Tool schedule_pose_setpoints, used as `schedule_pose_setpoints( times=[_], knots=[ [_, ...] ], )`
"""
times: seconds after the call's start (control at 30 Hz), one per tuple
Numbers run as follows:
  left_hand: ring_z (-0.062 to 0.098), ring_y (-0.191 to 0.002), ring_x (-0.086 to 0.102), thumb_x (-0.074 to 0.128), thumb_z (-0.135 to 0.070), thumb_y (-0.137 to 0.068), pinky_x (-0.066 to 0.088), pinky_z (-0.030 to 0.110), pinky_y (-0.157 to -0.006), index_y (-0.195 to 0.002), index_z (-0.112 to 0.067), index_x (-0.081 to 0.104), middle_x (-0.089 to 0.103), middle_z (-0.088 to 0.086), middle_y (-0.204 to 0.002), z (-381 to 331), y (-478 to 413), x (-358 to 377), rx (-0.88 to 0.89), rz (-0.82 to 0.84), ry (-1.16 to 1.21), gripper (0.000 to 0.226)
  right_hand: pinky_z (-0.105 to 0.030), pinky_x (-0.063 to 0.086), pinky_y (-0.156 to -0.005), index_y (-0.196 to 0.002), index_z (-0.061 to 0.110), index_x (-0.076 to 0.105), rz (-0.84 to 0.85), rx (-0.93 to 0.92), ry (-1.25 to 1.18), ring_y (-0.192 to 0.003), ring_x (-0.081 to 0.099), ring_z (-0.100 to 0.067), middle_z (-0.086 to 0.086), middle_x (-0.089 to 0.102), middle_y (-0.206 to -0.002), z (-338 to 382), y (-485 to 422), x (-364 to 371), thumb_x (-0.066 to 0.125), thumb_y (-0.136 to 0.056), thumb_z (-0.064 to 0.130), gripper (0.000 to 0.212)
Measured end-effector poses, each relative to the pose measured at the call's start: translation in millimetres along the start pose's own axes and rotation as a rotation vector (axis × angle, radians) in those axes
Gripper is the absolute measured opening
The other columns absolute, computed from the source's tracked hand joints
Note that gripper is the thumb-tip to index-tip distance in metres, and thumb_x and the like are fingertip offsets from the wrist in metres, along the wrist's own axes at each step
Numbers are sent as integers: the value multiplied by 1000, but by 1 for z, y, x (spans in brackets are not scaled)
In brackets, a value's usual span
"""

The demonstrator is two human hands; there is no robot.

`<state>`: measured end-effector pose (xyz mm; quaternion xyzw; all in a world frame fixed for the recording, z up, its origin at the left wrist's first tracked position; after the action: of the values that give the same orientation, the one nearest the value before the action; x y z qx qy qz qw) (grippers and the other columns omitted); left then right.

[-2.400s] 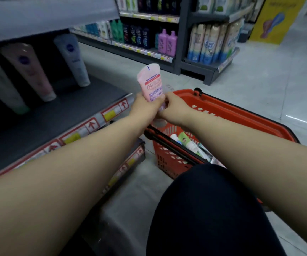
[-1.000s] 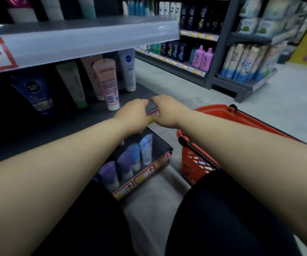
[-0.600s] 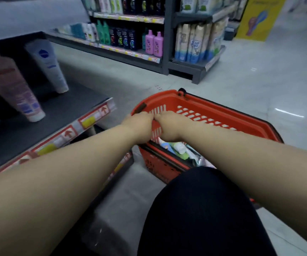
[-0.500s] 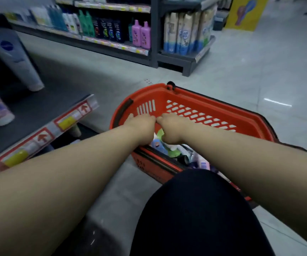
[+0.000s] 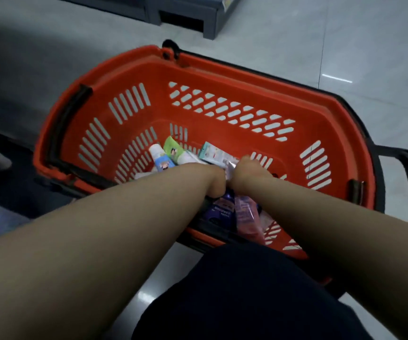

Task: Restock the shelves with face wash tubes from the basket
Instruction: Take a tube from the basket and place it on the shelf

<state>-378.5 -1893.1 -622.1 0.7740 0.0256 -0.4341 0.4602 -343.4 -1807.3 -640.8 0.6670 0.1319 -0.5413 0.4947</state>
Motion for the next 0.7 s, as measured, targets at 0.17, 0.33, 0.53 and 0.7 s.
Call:
schedule_pose_setpoints(
  times=[0.17,0.33,0.53,0.7],
  knots=[
    [27,-80,59,51,-8,-85,52,35,-77,-87,-11,64,64,12,-98,15,-9,6,-55,114,-4,13,-40,49,-88,-148,10,14,102,6,36,-119,49,-37,-18,43,-136,-6,-15,21,62,-87,36,82],
    [25,-90,62,40,-14,-97,46,31,-76,-103,-5,61,66,12,-115,14,11,7,-178,224,238,24,-35,44,-75,-129,12,36,-234,57,-310,-110,54,-30,-10,47,-124,-4,2,-16,69,-78,42,68],
    [29,-123,53,25,-53,-98,41,40,-96,-139,-5,39,54,16,-135,16,44,-4,-166,125,1094,64,-34,50,-70,-120,10,38,-532,65,-1143,-85,58,-21,-8,53,-111,2,36,-77,67,-76,31,56],
    [18,-110,57,39,-35,-100,45,32,-79,-132,-14,47,56,5,-134,31,85,-44,-60,-433,1677,39,-30,52,-64,-97,12,58,-47,-115,-1364,-72,59,-16,-6,61,-89,40,70,-85,63,-85,28,21]
  ],
)
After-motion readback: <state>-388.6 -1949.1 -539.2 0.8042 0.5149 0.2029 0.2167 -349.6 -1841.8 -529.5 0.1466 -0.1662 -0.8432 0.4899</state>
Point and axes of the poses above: each hand's wrist, its own y-axis away from the middle knuckle, its own x-axis out of the palm, z = x × y, the point moved 4 cm from there along -y, towards the middle knuckle
